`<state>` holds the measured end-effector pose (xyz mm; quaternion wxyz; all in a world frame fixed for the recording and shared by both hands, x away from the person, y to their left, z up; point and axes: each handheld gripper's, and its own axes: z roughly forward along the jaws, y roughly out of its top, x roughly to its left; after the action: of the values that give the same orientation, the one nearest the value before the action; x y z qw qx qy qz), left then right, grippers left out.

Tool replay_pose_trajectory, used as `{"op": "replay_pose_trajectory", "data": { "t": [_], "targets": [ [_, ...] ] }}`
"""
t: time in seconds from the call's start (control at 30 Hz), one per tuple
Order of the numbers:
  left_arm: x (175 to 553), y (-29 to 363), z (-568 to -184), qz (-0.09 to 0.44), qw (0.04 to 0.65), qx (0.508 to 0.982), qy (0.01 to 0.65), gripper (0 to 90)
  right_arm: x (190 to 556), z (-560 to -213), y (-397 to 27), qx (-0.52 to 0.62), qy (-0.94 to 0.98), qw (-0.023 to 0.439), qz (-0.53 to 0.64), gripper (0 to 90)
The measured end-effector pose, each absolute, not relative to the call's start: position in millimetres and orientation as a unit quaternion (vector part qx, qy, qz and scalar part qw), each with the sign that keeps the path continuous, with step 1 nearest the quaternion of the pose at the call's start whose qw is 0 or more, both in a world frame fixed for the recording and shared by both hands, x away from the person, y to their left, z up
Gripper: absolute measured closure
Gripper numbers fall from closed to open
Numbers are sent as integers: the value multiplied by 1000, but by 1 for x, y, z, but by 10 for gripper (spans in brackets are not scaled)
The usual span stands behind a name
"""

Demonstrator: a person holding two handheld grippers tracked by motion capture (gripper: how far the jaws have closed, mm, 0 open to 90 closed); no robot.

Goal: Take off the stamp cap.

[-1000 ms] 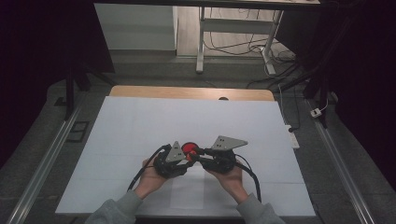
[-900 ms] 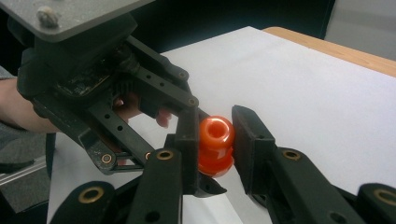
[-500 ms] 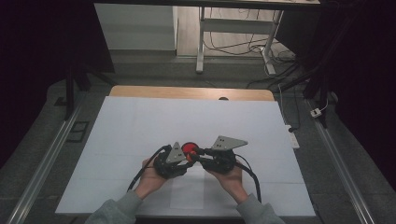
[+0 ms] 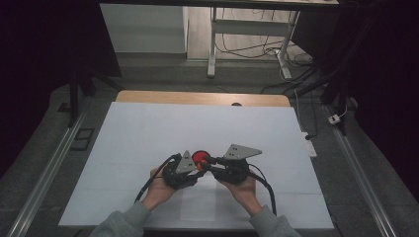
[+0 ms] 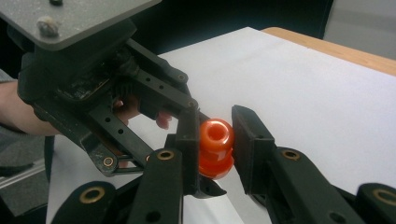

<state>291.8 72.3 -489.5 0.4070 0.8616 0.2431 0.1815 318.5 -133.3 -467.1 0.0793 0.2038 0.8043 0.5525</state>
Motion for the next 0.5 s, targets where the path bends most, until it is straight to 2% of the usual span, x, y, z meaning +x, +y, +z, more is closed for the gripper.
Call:
{"op": "replay_pose_trajectory", "data": {
  "t": [0.3, 0.5],
  "targets": [
    [293, 71, -491, 174, 409, 861, 247, 650, 323, -472, -134, 219, 798, 49, 560, 701],
    [294, 72, -492, 167, 414, 860, 246, 650, 321, -472, -134, 212, 803, 68, 553, 725]
  ]
}}
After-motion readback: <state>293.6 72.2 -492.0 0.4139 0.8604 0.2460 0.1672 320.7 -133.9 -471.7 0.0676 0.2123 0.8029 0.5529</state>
